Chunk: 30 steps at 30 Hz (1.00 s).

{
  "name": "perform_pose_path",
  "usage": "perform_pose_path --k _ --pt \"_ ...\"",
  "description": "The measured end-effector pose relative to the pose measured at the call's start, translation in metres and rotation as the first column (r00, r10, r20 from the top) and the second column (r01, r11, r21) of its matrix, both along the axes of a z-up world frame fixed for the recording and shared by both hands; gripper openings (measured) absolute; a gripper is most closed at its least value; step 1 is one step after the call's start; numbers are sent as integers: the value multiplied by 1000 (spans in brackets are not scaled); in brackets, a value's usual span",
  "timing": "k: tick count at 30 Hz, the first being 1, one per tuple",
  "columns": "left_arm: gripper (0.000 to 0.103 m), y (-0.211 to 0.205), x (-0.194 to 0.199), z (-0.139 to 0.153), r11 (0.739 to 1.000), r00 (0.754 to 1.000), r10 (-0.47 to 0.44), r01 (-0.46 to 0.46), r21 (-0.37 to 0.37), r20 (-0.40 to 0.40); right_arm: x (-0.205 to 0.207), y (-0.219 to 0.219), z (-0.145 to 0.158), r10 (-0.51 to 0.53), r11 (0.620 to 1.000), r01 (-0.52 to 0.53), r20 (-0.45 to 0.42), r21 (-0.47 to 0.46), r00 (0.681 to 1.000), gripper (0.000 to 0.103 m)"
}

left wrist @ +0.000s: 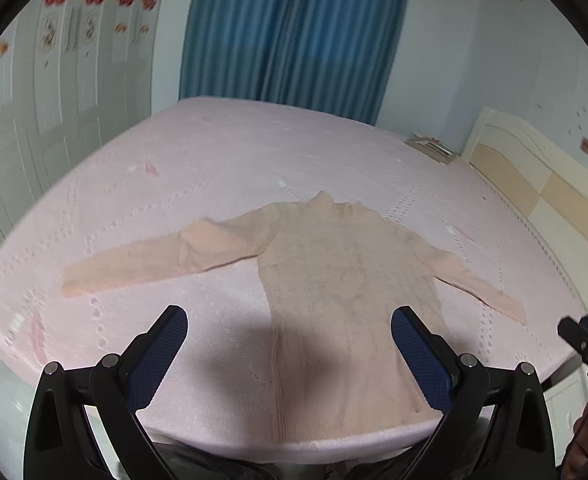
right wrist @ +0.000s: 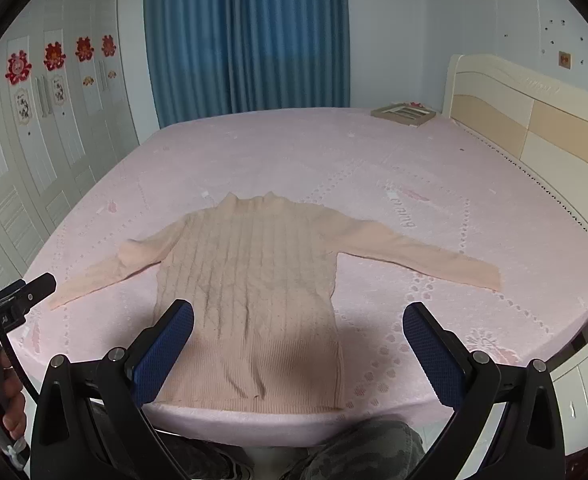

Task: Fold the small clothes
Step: 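Grasp the sweater sleeve nearest the left tool and lift it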

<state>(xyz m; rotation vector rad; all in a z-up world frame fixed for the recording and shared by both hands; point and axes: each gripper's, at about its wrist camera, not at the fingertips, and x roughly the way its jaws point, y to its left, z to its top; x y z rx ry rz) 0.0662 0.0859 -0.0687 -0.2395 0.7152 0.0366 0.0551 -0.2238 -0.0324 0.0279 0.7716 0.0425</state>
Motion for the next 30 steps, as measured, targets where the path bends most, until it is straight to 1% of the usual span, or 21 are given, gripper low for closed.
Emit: perform_pose_path --k 3,5,6,7,8,10,11,13,15,17,19,20,21,22,23,25,26,27,28,29,30 --pt "102 29 11 -37 996 999 47 -49 -69 -27 12 6 -25 32 999 -32 -20 -1 999 103" --pt "101 47 21 -65 989 997 35 -45 -138 -73 17 9 -40 32 999 -32 -7 -11 999 103" --pt "94 59 27 -80 983 994 45 -62 -170 -99 21 12 -49 24 999 -24 -4 -23 1000 103" --pt "90 70 30 -92 978 991 69 -90 -189 -114 25 14 -58 4 999 -4 -6 -44 1000 102" --pt "87 88 34 -108 968 985 113 -139 -209 -133 30 16 -65 -22 998 22 -9 -59 1000 102" --pt "87 113 38 -126 949 974 167 -201 -242 -152 39 16 -78 -38 998 36 -29 -53 999 102" --pt "87 134 41 -138 931 964 209 -248 -269 -166 43 16 -83 -34 999 32 -45 -39 998 102" --pt "87 161 43 -151 904 948 261 -307 -298 -184 54 14 -96 -27 1000 27 -81 4 996 99" --pt "87 192 46 -163 870 929 316 -365 -332 -194 67 14 -108 -28 999 32 -114 36 993 97" --pt "87 221 49 -173 835 910 364 -413 -362 -200 79 16 -119 -28 998 37 -146 60 989 96" --pt "87 241 54 -181 814 899 384 -437 -383 -211 93 19 -128 -33 996 47 -170 75 985 95" --pt "87 252 55 -187 797 891 399 -454 -398 -217 100 22 -131 -34 995 49 -175 82 984 95" --pt "85 263 57 -194 773 881 419 -473 -424 -220 109 26 -134 -35 995 50 -179 85 983 95" --pt "85 274 58 -199 747 877 432 -478 -462 -209 116 29 -136 -34 995 50 -182 86 983 95" --pt "85 283 60 -201 727 876 443 -477 -494 -194 123 34 -137 -32 995 49 -182 87 983 95" --pt "85 299 63 -207 679 859 483 -488 -549 -167 137 43 -138 -21 994 39 -174 106 985 95" --pt "82 307 67 -211 651 843 509 -507 -564 -171 143 46 -138 -18 993 38 -171 114 985 95" --pt "77 310 69 -214 643 833 524 -523 -560 -176 153 51 -138 -17 992 39 -169 124 985 95" --pt "74 311 72 -215 641 822 539 -541 -545 -183 161 55 -139 -13 991 35 -163 132 986 95" --pt "60 312 77 -213 649 805 561 -572 -501 -193 169 60 -138 -8 989 30 -154 142 988 95" --pt "38 312 80 -214 656 795 573 -591 -470 -200 177 64 -138 -2 988 24 -144 151 990 95"
